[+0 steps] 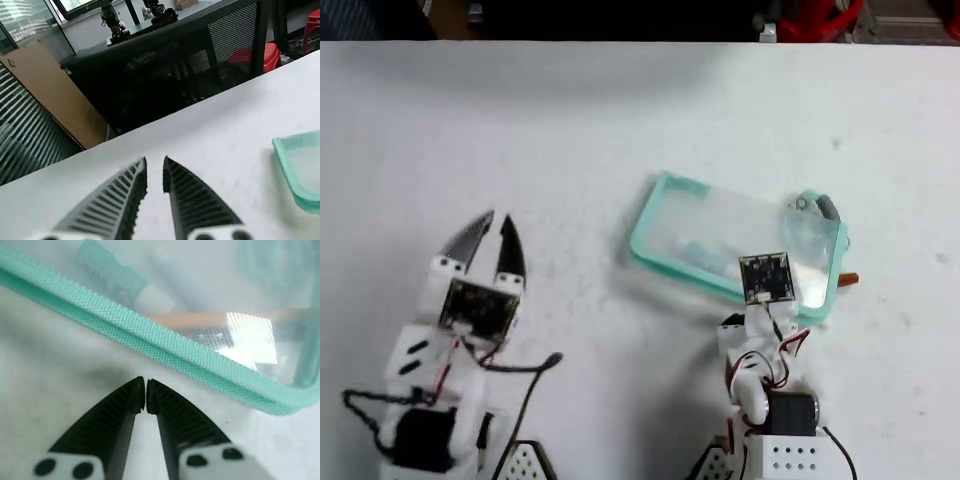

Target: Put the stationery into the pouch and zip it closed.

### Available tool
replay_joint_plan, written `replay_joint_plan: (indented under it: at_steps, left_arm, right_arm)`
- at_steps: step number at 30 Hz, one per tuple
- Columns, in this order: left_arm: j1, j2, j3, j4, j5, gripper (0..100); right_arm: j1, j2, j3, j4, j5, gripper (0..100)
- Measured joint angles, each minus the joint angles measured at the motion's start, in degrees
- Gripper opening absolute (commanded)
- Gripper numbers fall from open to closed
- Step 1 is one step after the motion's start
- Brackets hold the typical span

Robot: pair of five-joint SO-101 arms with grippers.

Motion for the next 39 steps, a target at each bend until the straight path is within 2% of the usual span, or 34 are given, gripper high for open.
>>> replay_joint_plan:
  at_steps: [3,9,15,20,23,30,33,37,39]
  left_arm:
    - [-0.1,0.5,4.1,-1.3,1.8,8]
    - [-0.3,0.4,4.9,1.0,2.2,8]
    - [-0.2,1.1,2.9,6.2,2.2,8]
    - [0.3,13.6,-1.7,5.9,2.2,8]
    - [0.1,24.2,-4.5,4.5,2.2,8]
    - [0.2,42.6,-7.9,-0.2,2.2,8]
    - [0.2,43.5,-8.0,-1.9,2.2,8]
    - [0.3,43.3,-8.0,-2.5,2.2,8]
    - [0.3,42.1,-6.9,-3.8,2.2,8]
  right_arm:
    - [0.0,0.0,0.0,0.0,0.0,2.1]
    - [0.0,0.0,0.0,0.0,0.0,2.1]
    - [0.0,0.0,0.0,0.0,0.0,2.1]
    - [-0.4,0.0,0.0,-0.2,0.0,2.2]
    - [-3.3,0.0,0.0,-2.6,0.0,2.2]
    - [-2.5,0.0,0.0,-15.2,0.0,2.2]
    - [-2.0,0.0,0.0,-24.0,0.0,3.4]
    - [-2.1,0.0,0.0,-38.1,0.0,12.1]
    - [-2.1,0.0,0.0,-45.4,-0.1,11.7]
